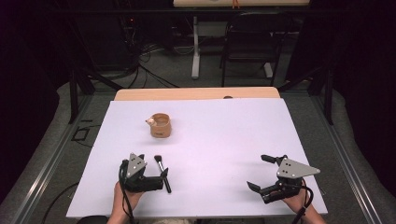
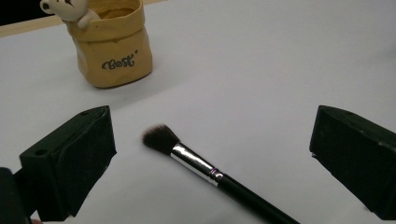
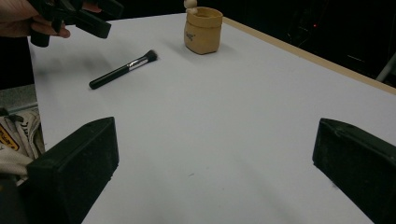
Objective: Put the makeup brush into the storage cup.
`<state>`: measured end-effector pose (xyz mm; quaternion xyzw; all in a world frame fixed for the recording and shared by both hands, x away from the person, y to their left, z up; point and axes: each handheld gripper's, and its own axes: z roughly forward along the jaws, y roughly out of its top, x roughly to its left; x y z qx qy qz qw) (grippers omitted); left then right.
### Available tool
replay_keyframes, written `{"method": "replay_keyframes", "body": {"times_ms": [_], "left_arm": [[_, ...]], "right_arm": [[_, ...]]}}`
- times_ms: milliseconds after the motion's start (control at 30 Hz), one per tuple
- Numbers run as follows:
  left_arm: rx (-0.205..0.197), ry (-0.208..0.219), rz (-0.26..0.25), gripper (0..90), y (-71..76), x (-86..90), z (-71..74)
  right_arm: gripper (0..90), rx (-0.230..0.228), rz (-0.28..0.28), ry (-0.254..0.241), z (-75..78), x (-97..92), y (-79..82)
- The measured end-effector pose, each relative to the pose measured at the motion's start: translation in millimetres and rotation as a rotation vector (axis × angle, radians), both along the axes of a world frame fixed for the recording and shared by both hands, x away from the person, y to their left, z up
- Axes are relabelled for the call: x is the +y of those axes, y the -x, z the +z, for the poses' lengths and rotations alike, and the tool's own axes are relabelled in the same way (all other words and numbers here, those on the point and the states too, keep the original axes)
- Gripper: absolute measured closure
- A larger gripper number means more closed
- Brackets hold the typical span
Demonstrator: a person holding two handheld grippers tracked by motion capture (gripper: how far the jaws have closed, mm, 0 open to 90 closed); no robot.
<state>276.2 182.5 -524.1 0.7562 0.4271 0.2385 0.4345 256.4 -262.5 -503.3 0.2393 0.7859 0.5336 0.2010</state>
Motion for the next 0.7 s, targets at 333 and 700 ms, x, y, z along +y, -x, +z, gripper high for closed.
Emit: {"method": "replay_keyframes", "body": {"times_ms": [333, 700], "left_arm": [[0.014, -0.016, 0.017, 0.4, -5.2, -10.6, -3.4], [0.042, -0.035, 0.080, 0.4, -10.0, -22.7, -8.0]], "right_arm": [[0.0, -0.001, 0.003, 0.003, 0.4, 0.5, 0.4], [0.0, -0.006, 0.015, -0.001, 1.6, 1.0, 2.4]]}}
